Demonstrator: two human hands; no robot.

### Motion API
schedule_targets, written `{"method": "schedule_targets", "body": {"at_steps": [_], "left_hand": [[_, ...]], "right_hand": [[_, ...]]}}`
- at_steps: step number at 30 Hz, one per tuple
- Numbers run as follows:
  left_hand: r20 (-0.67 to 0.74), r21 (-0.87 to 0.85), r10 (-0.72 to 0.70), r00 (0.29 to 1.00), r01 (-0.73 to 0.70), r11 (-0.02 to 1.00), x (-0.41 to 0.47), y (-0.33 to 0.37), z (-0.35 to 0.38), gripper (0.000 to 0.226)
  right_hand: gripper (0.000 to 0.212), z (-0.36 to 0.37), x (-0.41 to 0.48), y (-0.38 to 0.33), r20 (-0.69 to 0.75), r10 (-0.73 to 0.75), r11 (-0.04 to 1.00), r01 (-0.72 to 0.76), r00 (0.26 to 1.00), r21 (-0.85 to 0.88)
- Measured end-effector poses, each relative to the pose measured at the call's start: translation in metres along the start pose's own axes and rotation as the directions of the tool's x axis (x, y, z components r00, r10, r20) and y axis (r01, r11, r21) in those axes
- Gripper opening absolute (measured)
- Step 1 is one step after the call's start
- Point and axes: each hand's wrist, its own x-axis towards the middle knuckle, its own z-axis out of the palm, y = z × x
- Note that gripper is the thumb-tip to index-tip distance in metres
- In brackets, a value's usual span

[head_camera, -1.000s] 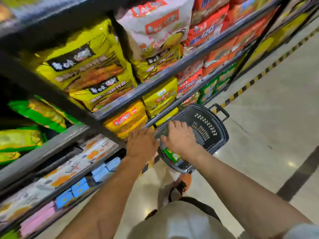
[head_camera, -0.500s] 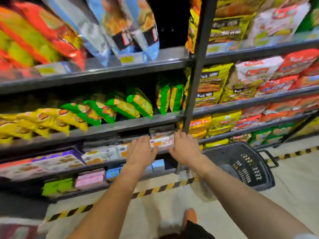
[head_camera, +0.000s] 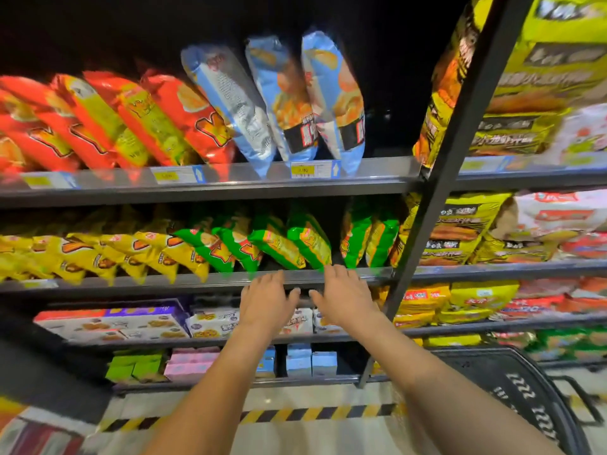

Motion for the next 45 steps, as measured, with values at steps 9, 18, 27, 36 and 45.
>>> {"method": "schedule_targets", "body": {"at_steps": [9,18,27,36,45], "left_hand": [[0.050,-0.647,-0.356,0.933,0.302,0.701,0.057,0.003,0.011,0.082],[0.157,-0.874,-0.511,0.845,0.361,0.327,0.114,-0.008,0.027,0.073],[0.210,-0.912,-0.514,0.831,0.356,0.204,0.152,-0.014,0.040,0.089],[0.144,-0.943,-0.507,0.850,0.273,0.190,0.149,-0.011,0.046,0.068],[0.031,-0.958,-0.478,0.878,0.163,0.236,0.132,-0.002,0.032,0.047]], "right_hand": [[0.079,0.010,0.061,0.003,-0.112,0.032,0.966,-0.002,0.993,0.259],[0.094,0.033,0.126,-0.009,-0.140,0.235,0.881,-0.150,0.962,0.448],[0.072,0.056,0.157,-0.014,-0.156,0.329,0.878,-0.241,0.931,0.413],[0.064,0.056,0.153,0.013,-0.052,0.448,0.528,-0.217,0.892,0.821],[0.054,0.056,0.141,0.035,0.007,0.468,0.463,-0.252,0.884,0.850]]}}
